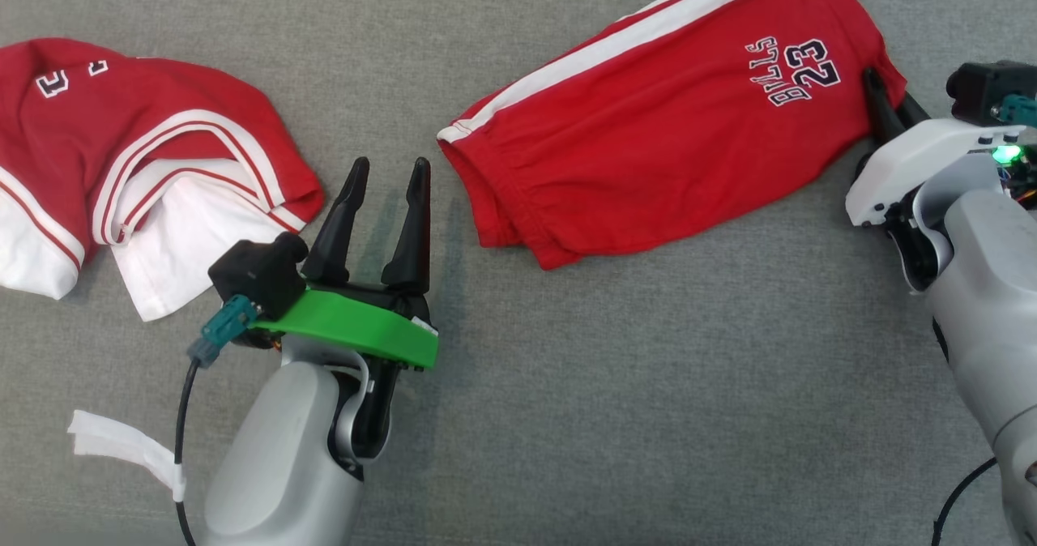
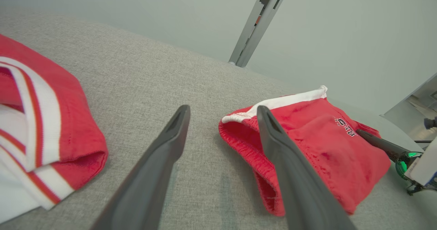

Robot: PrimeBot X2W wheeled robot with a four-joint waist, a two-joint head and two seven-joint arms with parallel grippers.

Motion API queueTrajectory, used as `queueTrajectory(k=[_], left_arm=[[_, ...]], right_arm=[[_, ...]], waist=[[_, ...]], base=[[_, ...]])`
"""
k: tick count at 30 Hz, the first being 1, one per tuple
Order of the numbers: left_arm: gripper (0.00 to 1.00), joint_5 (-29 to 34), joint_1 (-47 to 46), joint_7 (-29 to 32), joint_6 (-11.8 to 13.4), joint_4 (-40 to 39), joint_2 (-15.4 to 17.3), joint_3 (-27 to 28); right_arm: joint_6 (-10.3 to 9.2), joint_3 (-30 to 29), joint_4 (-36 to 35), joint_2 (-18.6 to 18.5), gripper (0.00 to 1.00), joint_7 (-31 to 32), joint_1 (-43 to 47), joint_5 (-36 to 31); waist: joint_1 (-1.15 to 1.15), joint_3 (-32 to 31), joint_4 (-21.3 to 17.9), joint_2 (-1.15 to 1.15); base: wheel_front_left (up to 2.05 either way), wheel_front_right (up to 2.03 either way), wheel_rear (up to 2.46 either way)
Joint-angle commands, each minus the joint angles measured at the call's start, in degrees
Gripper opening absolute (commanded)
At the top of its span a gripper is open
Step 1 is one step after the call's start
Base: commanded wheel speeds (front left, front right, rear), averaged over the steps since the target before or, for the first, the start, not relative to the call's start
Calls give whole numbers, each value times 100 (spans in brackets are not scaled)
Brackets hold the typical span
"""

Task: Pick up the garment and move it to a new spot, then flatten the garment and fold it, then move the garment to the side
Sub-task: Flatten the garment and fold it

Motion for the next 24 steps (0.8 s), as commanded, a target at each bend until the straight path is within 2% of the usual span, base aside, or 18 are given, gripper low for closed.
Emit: queueTrajectory(k=[1,9,13,24], left_arm=[[100,82,120,-4,15,24,10,39],[100,273,446,-4,15,69,15,156],[100,346,750,-4,15,112,45,257],[100,370,1465,-4,15,111,31,422]], right_arm=[[-12,-49,36,-28,0,-30,257,113],[-12,-349,-462,2,0,-128,934,526],[-12,-732,-970,76,0,-132,1693,635],[-12,-1398,-1612,398,0,-133,3060,461]], waist=[[0,-130,-74,0],[0,-583,-311,0],[0,-957,-447,0],[0,-1562,-599,0]], base=[[0,0,0],[0,0,0],[0,0,0],[0,0,0]])
